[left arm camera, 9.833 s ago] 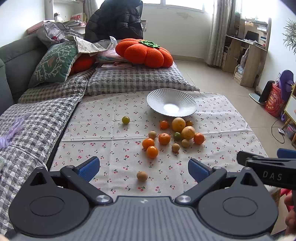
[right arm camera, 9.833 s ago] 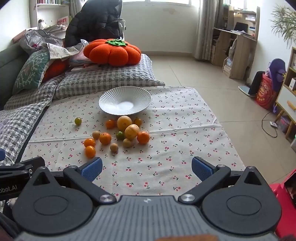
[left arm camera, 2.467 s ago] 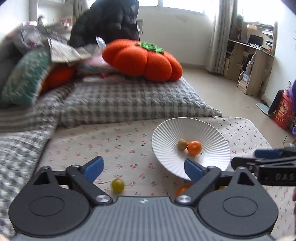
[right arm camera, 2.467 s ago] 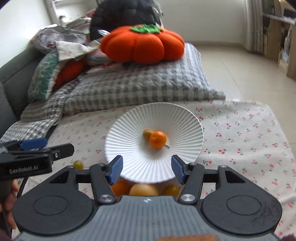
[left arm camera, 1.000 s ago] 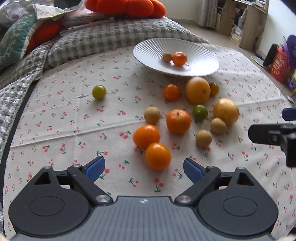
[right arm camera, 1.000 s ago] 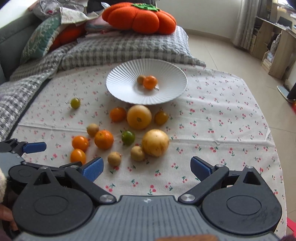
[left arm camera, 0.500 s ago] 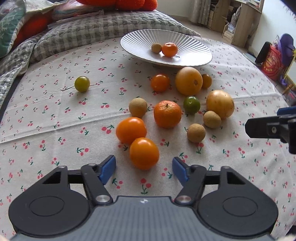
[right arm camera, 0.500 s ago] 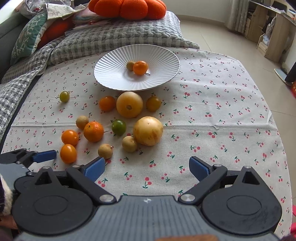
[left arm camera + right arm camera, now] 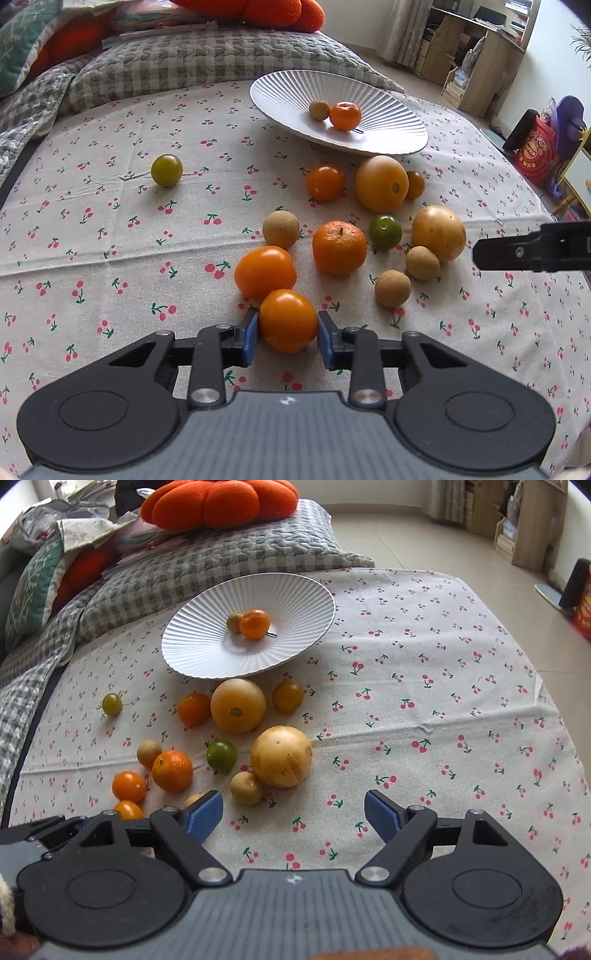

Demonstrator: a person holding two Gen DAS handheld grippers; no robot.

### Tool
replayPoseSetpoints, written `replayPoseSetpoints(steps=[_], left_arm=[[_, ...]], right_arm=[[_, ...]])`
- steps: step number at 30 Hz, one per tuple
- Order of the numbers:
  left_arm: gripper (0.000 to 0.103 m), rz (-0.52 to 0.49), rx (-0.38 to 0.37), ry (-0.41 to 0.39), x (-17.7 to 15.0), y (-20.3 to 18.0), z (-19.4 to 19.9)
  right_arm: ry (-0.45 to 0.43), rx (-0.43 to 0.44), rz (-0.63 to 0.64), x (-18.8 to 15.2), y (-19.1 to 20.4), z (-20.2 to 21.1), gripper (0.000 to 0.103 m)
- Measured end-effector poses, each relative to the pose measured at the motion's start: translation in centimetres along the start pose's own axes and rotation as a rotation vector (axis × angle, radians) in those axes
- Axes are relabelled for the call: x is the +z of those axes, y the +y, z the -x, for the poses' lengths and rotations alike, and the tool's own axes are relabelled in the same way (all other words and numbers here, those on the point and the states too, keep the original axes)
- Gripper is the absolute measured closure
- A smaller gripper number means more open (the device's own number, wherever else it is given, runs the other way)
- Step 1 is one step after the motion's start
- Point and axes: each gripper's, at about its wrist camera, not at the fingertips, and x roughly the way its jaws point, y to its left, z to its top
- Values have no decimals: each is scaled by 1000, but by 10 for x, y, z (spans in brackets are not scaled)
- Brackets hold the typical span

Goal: Organize fruits
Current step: 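Grasp an orange tomato-like fruit with the left tool while the right tool grasps another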

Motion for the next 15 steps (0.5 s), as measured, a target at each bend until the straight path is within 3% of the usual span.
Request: replayPoseSetpoints(steps=[8,15], left_arm=[[84,2,-11,34,-1,0,4],[84,6,-4,82,3,19,17]], right_arm=[[-34,36,0,2,8,-11,32],[-92,187,137,1,38,-5,42]])
